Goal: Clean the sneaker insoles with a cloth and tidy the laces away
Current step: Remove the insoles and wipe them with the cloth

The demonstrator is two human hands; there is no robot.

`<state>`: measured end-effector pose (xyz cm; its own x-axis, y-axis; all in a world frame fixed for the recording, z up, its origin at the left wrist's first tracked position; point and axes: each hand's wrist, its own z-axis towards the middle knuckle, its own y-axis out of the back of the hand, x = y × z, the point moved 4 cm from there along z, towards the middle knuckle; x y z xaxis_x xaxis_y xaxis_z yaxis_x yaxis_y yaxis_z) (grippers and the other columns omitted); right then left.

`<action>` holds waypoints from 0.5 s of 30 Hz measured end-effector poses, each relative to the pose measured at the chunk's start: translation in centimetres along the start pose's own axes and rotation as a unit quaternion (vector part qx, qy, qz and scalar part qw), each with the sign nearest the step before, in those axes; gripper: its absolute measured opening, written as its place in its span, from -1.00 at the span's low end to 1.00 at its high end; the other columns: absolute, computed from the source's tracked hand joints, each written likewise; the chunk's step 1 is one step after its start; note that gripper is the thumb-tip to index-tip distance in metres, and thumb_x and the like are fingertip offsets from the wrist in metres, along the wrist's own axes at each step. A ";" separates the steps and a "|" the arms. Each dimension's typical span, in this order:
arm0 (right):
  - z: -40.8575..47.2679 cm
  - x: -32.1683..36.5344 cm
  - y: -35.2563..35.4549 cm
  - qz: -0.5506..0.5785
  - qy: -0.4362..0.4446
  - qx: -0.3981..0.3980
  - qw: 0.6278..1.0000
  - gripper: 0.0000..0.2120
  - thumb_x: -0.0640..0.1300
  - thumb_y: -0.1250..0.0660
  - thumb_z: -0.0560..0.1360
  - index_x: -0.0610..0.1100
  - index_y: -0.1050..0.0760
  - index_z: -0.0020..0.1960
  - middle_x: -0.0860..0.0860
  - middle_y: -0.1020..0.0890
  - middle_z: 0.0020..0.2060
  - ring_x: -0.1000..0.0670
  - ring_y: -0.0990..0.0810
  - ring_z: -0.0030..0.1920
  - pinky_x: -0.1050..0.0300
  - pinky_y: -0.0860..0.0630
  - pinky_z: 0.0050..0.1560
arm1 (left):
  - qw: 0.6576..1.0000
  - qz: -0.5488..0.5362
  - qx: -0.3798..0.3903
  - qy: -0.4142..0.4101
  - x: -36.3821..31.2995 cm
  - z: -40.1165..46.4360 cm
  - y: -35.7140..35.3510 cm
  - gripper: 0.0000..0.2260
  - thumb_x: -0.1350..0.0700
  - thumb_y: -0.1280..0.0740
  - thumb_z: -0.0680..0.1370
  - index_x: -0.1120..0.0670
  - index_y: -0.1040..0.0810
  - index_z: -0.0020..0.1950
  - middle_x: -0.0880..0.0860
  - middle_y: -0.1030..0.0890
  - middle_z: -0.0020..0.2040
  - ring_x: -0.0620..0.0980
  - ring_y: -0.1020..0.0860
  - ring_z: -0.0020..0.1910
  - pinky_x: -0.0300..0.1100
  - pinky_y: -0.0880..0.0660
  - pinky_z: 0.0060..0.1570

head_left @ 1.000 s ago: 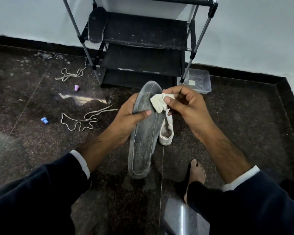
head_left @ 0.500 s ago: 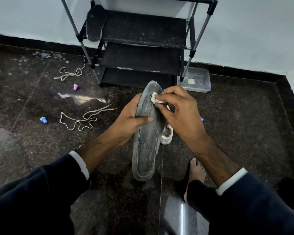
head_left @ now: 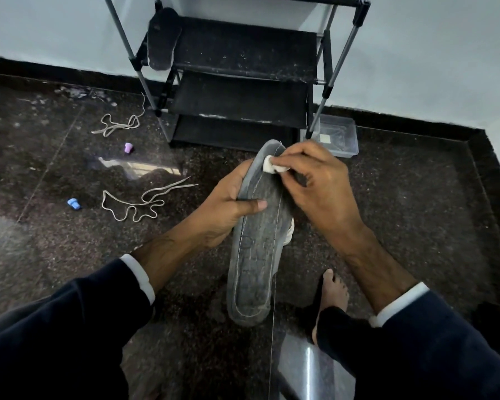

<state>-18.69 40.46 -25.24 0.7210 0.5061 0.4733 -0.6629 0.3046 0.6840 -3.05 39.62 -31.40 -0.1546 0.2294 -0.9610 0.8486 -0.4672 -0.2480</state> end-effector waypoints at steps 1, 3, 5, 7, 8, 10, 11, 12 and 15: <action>0.0 -0.1 0.1 0.000 -0.007 -0.007 1.000 -0.84 -0.38 -0.45 0.50 -0.28 -0.69 0.07 -0.11 -0.64 -0.05 0.01 -0.62 -0.04 0.11 -0.60 0.01 | 1.000 0.003 0.002 0.001 0.0 0.0 0.1 -0.42 0.40 -0.33 0.47 0.19 -0.33 0.49 0.16 -0.56 0.18 0.04 -0.57 0.16 -0.11 -0.56 0.12; 0.0 0.2 0.0 0.009 0.000 -0.001 1.000 -0.84 -0.37 -0.45 0.50 -0.28 -0.69 0.07 -0.12 -0.64 -0.05 0.00 -0.62 -0.06 0.12 -0.60 -0.02 | 1.000 0.010 0.003 0.001 0.0 0.0 0.4 -0.42 0.41 -0.33 0.47 0.19 -0.33 0.49 0.15 -0.56 0.18 0.05 -0.57 0.17 -0.09 -0.56 0.13; -0.3 1.3 -1.0 0.022 0.038 0.038 0.998 -0.84 -0.35 -0.47 0.49 -0.28 -0.69 0.07 -0.12 -0.64 -0.06 -0.03 -0.62 -0.07 0.08 -0.61 -0.03 | 1.000 0.013 -0.001 -0.004 -0.1 0.0 0.7 -0.40 0.48 -0.30 0.48 0.20 -0.31 0.50 0.14 -0.56 0.18 0.05 -0.57 0.18 -0.08 -0.57 0.13; -0.8 2.6 -2.3 0.024 0.071 0.084 0.994 -0.83 -0.36 -0.47 0.47 -0.27 -0.69 0.06 -0.11 -0.64 -0.07 -0.06 -0.63 -0.06 0.03 -0.61 -0.01 | 1.000 0.026 -0.002 -0.010 -0.1 0.0 0.7 -0.38 0.56 -0.25 0.47 0.21 -0.31 0.49 0.13 -0.56 0.17 0.04 -0.57 0.19 -0.10 -0.56 0.13; -0.9 2.8 -2.6 0.022 0.074 0.094 0.993 -0.82 -0.36 -0.47 0.46 -0.26 -0.69 0.05 -0.11 -0.64 -0.07 -0.06 -0.63 -0.05 0.02 -0.60 0.00 | 0.999 0.031 0.000 -0.011 -0.2 0.0 0.6 -0.38 0.56 -0.25 0.46 0.20 -0.32 0.49 0.11 -0.57 0.17 0.02 -0.57 0.19 -0.11 -0.56 0.12; -0.5 2.2 -2.1 0.017 0.052 0.078 0.995 -0.82 -0.34 -0.47 0.47 -0.25 -0.69 0.07 -0.10 -0.64 -0.05 -0.06 -0.62 -0.03 0.02 -0.60 0.02 | 1.000 0.024 0.007 -0.008 -0.3 0.0 0.3 -0.38 0.49 -0.28 0.45 0.17 -0.32 0.49 0.09 -0.57 0.20 -0.01 -0.57 0.22 -0.14 -0.55 0.14; -0.3 1.7 -1.6 0.011 0.036 0.059 0.998 -0.82 -0.34 -0.46 0.48 -0.25 -0.69 0.08 -0.10 -0.64 -0.04 -0.06 -0.62 -0.03 0.02 -0.60 0.02 | 1.000 0.019 0.011 -0.003 -0.3 -0.1 0.1 -0.37 0.46 -0.30 0.45 0.16 -0.31 0.51 0.08 -0.56 0.21 -0.01 -0.56 0.23 -0.14 -0.55 0.15; -0.1 1.1 -1.0 0.004 0.021 0.038 0.999 -0.83 -0.34 -0.46 0.49 -0.25 -0.69 0.07 -0.11 -0.63 -0.04 -0.06 -0.62 -0.03 0.03 -0.60 0.02 | 1.000 0.018 0.013 0.003 -0.3 -0.1 -0.1 -0.36 0.44 -0.31 0.45 0.15 -0.30 0.52 0.08 -0.56 0.23 -0.01 -0.56 0.24 -0.14 -0.54 0.16; 0.2 -0.2 0.2 -0.014 -0.018 -0.011 1.000 -0.84 -0.37 -0.46 0.49 -0.26 -0.70 0.05 -0.12 -0.63 -0.05 -0.02 -0.62 -0.04 0.08 -0.60 0.00 | 0.999 0.028 0.020 0.019 0.1 -0.3 -0.4 -0.32 0.41 -0.34 0.44 0.11 -0.29 0.54 0.10 -0.57 0.28 0.00 -0.57 0.26 -0.14 -0.53 0.18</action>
<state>-18.96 40.20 -25.08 0.7459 0.4678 0.4742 -0.6465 0.3369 0.6845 -3.26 40.06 -31.37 -0.0875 0.2332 -0.9685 0.8349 -0.5131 -0.1990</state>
